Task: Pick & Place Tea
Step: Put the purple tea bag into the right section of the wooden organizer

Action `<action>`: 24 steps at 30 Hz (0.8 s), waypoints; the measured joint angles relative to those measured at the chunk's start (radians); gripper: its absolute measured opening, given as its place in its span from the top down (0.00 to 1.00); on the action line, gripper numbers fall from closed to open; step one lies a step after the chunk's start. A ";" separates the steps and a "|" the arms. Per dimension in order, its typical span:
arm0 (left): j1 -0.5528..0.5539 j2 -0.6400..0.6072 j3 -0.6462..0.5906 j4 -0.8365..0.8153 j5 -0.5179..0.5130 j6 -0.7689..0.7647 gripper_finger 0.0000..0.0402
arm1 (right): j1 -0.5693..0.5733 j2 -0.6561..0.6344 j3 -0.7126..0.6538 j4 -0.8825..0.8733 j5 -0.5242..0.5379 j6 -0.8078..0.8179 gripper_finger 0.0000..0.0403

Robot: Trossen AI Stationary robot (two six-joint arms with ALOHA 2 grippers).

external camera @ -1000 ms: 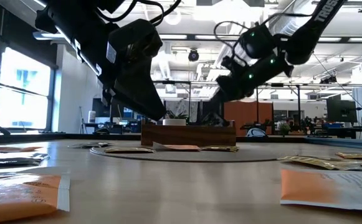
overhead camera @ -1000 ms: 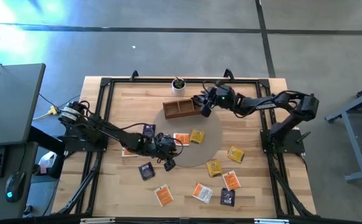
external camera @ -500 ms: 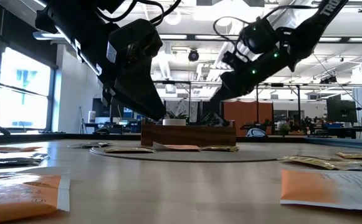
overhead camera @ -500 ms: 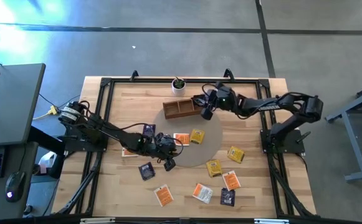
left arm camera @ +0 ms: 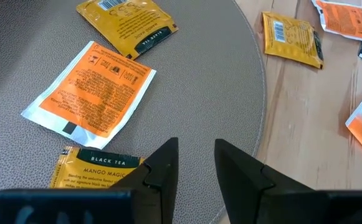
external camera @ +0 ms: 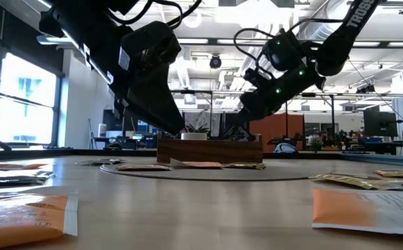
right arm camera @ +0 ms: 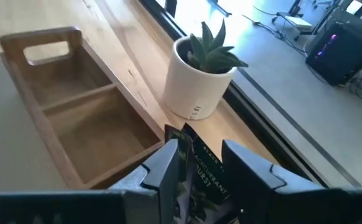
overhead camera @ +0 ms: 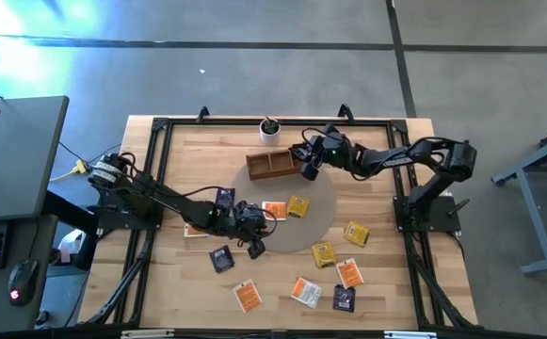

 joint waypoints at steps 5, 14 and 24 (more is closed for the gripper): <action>0.000 0.000 0.000 -0.002 0.000 0.000 0.74 | 0.000 0.004 0.000 0.001 0.002 -0.041 0.83; 0.000 0.000 0.000 -0.003 0.000 0.000 0.74 | 0.016 -0.016 0.000 0.007 0.002 -0.029 0.96; 0.000 0.000 0.000 -0.003 0.026 0.000 0.74 | 0.028 -0.067 0.000 0.002 0.021 0.061 0.99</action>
